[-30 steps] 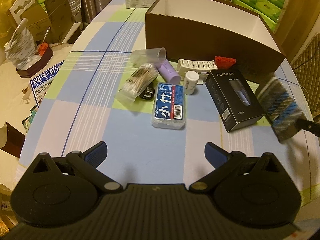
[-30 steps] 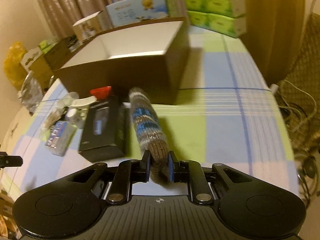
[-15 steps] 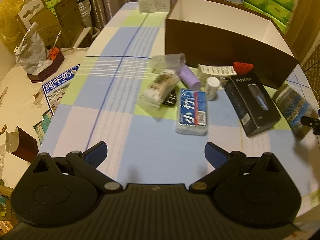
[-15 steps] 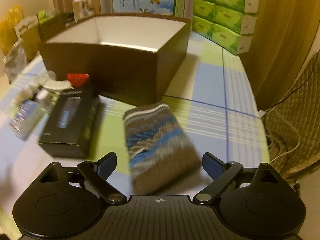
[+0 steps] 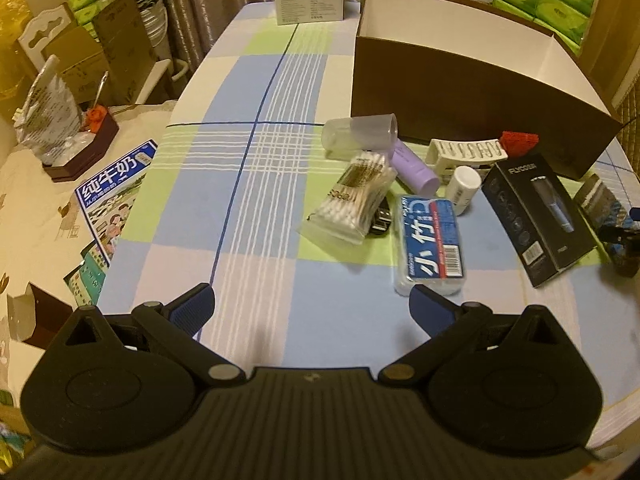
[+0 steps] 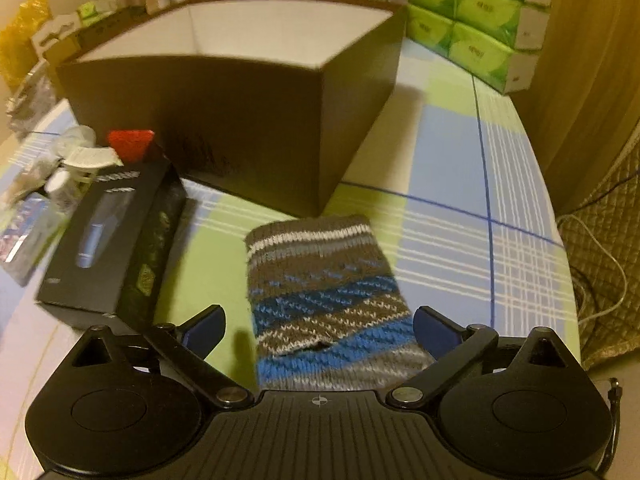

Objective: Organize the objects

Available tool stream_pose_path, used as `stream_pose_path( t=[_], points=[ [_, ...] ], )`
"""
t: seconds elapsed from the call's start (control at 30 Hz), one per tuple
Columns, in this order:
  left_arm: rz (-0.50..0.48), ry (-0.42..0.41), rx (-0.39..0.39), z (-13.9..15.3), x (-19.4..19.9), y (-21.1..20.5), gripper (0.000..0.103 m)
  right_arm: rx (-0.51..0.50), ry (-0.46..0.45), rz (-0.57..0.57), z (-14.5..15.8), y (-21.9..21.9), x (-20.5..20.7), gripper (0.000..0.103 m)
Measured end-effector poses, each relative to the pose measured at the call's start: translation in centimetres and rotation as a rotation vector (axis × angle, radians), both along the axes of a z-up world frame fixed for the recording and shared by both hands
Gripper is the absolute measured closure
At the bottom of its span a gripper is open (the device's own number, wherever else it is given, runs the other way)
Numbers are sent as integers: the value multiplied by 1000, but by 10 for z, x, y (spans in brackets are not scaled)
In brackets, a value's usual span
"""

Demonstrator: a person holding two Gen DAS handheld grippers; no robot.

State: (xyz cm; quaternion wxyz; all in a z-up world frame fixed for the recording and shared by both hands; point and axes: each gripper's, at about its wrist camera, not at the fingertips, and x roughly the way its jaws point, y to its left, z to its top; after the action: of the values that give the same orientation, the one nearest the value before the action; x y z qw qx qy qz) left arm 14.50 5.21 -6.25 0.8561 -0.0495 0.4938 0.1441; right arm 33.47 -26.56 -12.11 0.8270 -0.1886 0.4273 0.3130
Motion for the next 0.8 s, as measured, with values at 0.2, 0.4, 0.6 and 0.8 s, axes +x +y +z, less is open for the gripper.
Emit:
stream_pose_path(
  t=[0.2, 0.4, 0.6, 0.8],
  points=[
    [-62, -3, -3, -8, 18, 14, 1, -24, -29, -25, 0, 4, -5, 55],
    [-153, -8, -9, -19, 45, 18, 9, 34, 9, -86, 12, -10, -18, 80],
    [-259, -9, -10, -32, 74, 20, 18, 79, 49, -192, 13, -26, -40, 80],
    [-326, -7, -82, -38, 100, 31, 31, 93, 63, -248, 16, -32, -44, 80]
  ],
)
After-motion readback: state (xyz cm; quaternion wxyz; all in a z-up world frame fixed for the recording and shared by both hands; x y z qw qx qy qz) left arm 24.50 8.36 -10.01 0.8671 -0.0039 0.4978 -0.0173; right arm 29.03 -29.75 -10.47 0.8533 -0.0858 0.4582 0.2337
